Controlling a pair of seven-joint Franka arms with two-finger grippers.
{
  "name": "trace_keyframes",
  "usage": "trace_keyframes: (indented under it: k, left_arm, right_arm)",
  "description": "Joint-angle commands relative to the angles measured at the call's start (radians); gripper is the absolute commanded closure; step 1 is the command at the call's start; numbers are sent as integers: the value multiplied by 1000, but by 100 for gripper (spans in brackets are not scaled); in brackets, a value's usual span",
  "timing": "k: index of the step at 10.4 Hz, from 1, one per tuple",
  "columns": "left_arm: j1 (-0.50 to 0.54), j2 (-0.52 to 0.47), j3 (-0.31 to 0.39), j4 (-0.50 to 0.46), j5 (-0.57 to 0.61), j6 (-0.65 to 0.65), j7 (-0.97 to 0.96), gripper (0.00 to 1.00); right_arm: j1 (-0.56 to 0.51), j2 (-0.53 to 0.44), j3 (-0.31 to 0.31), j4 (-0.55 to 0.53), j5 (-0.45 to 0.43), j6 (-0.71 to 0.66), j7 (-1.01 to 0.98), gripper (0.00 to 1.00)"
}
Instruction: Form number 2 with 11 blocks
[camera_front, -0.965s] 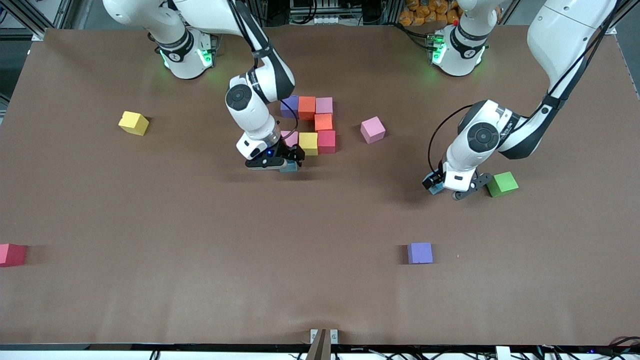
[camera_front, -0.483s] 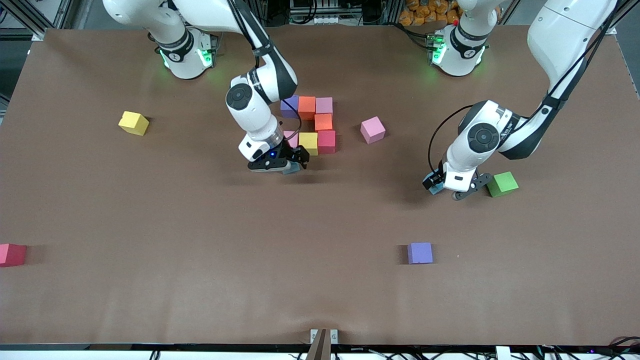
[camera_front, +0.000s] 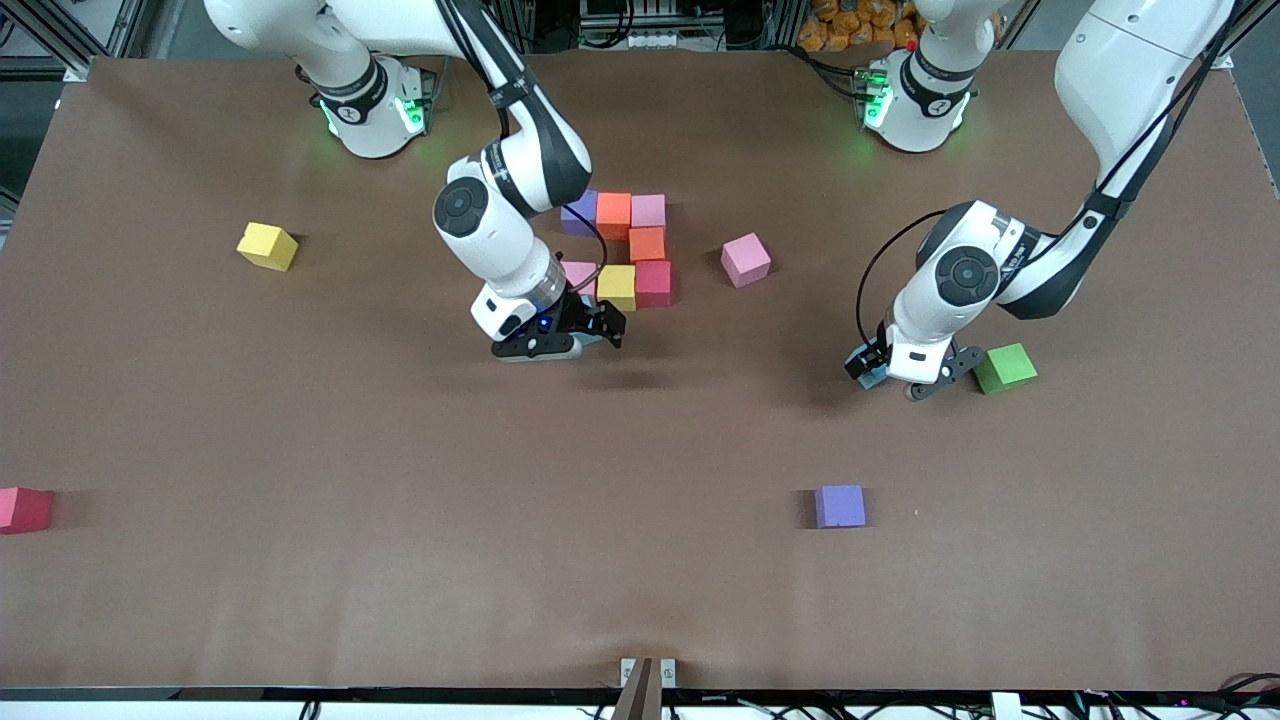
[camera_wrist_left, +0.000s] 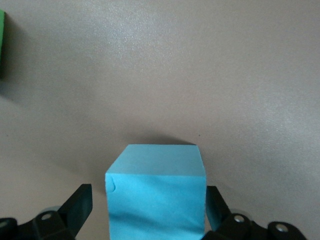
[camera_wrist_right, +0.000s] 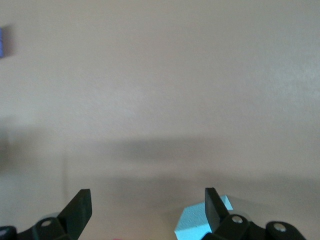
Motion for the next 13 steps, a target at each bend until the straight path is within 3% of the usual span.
trace_keyframes:
  k: [1, 8, 13]
  left_arm:
    - [10, 10, -4, 7, 18, 10, 13, 0]
    - [10, 8, -4, 7, 18, 10, 13, 0]
    - [10, 8, -4, 7, 18, 10, 13, 0]
  right_arm:
    - [-11, 2, 8, 56, -46, -16, 5, 0]
    - [-105, 37, 15, 171, -244, -38, -10, 0]
    - [-88, 36, 15, 214, -247, -116, -3, 0]
